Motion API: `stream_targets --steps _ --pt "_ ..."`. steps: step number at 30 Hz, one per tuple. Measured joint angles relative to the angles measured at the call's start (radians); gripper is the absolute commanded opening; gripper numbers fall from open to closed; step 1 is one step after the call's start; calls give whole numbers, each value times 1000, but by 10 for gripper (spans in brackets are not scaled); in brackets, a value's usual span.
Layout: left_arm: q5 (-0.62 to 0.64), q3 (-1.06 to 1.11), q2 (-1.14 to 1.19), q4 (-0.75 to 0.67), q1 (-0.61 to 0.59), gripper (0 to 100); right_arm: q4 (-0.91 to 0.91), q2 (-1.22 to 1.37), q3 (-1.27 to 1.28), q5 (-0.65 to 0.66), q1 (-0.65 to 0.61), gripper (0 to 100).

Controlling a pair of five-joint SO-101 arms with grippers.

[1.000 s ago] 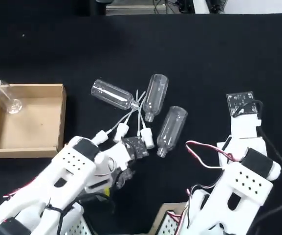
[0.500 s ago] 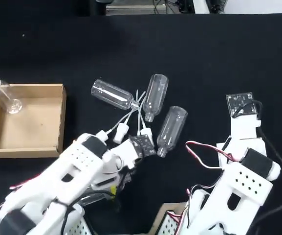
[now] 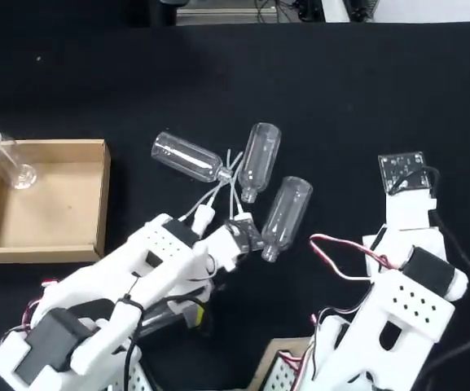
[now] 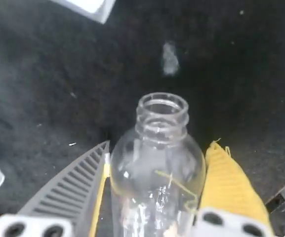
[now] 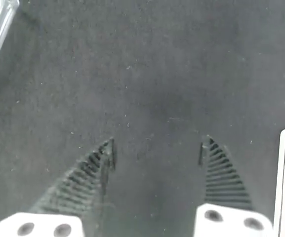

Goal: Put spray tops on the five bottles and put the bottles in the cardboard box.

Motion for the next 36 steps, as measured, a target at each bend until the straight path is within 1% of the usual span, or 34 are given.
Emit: stream_targets --steps 2,7,10,12,16,21,26,36 --pt "2 0 0 0 0 188 0 0 0 0 0 240" --pt "5 -2 -14 41 3 189 0 0 0 0 0 240" --pt "5 -2 -60 69 -3 251 0 0 0 0 0 240" --pt "8 -2 -91 68 -49 290 0 0 0 0 0 240" --pt "44 48 -140 -6 -123 291 0 0 0 0 0 240" --pt "51 137 -150 -92 -140 289 0 0 0 0 0 240" --pt "64 147 -164 -101 -144 288 0 0 0 0 0 240" --pt "186 147 -164 -124 -147 288 0 0 0 0 0 240"
